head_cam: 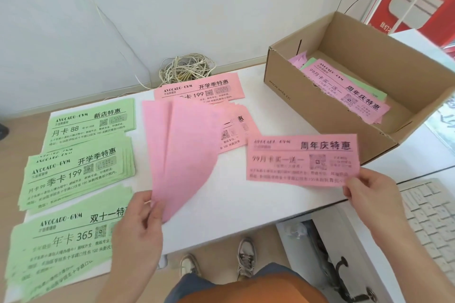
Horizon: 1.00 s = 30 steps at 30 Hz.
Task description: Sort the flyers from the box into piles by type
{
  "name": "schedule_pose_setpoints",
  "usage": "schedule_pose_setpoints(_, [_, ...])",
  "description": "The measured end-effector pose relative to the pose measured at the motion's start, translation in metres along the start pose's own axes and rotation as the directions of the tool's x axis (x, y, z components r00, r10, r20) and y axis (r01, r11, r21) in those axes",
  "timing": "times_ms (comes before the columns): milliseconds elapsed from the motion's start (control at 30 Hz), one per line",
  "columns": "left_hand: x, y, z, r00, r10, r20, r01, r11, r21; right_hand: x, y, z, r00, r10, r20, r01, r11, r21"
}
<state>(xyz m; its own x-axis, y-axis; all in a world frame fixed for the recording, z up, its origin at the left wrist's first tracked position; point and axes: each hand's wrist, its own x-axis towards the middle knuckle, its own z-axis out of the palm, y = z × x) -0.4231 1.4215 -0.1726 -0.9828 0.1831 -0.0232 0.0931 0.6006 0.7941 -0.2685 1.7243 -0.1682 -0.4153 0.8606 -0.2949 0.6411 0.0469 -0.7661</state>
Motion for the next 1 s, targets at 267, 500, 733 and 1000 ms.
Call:
schedule_pose_setpoints(267, [-0.007,0.016,0.013,0.6,0.65,0.467,-0.798,0.448,0.402,-0.017,-0.02,0.041,0.916,0.028,0.4,-0.008,0.999,-0.051])
schedule_pose_setpoints(500, [-0.005,-0.01,0.022,0.537,0.424,0.73,-0.836,0.381,0.394,-0.024,-0.031,0.067,0.834,0.077,0.546,-0.018,0.993,-0.114])
schedule_pose_setpoints(733, [0.016,-0.001,0.011,0.559,0.321,0.764,-0.814,0.388,0.432,-0.023,-0.046,0.076,0.836,0.128,0.533,0.02,0.965,-0.263])
schedule_pose_setpoints(1000, [0.027,-0.001,0.009,0.471,0.338,0.815,-0.862,0.373,0.343,-0.05,-0.044,0.08,0.965,0.106,0.241,-0.038,0.961,-0.274])
